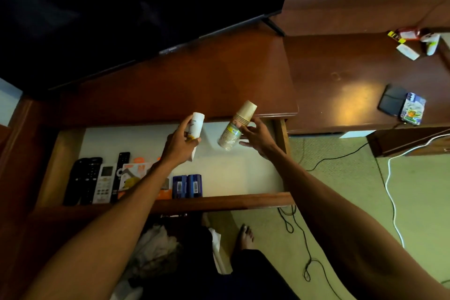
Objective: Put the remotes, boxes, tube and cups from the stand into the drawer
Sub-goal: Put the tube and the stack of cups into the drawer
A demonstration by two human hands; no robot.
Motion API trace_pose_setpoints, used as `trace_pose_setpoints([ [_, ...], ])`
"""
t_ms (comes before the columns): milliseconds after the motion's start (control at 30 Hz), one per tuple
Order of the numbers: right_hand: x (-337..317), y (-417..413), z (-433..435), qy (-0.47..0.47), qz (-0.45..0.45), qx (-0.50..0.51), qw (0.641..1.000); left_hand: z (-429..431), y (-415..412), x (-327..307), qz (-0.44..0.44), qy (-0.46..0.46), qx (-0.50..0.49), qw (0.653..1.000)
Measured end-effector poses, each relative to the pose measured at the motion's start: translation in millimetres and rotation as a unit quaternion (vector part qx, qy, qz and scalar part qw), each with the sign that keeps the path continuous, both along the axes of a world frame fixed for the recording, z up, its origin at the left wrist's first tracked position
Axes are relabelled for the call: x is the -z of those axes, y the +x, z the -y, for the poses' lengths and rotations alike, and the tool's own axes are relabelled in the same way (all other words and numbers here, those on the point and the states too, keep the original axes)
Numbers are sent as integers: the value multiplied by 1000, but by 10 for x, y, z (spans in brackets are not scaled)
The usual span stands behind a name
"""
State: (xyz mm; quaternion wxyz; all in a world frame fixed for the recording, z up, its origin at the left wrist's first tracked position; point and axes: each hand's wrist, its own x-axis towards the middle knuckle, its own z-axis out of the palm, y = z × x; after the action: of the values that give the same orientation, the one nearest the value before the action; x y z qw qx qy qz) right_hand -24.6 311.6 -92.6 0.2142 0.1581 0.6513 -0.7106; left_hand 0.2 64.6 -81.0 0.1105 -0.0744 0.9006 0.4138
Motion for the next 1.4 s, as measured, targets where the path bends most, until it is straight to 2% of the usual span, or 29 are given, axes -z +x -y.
trace_pose_setpoints([
  [200, 424, 514, -45, 31, 71, -56, 995, -67, 460, 375, 79, -2, 6, 997],
  [367, 749, 685, 24, 110, 105, -100, 983, -183, 609, 616, 98, -23, -25, 995],
  [467, 973, 689, 88, 217, 90, -130, 963, -337, 605, 731, 93, -51, -30, 994],
  [600, 1061, 663, 210, 291, 62, -97, 950, -574, 565, 862, 102, -90, -28, 990],
  [767, 1005, 682, 296, 367, 19, -91, 926, -768, 493, 911, 130, -182, 24, 974],
  [1000, 964, 719, 292, 381, 3, -86, 921, -702, 463, 986, 145, -193, 65, 968],
  [1167, 938, 750, 288, 362, 4, -91, 928, -535, 274, 963, 87, -193, 112, 971],
  [1300, 950, 773, 297, 351, -3, -104, 931, -436, 171, 993, 85, -252, 226, 937],
  [1400, 986, 808, 308, 334, 4, -104, 937, -376, 238, 1023, 74, -258, 235, 934],
])
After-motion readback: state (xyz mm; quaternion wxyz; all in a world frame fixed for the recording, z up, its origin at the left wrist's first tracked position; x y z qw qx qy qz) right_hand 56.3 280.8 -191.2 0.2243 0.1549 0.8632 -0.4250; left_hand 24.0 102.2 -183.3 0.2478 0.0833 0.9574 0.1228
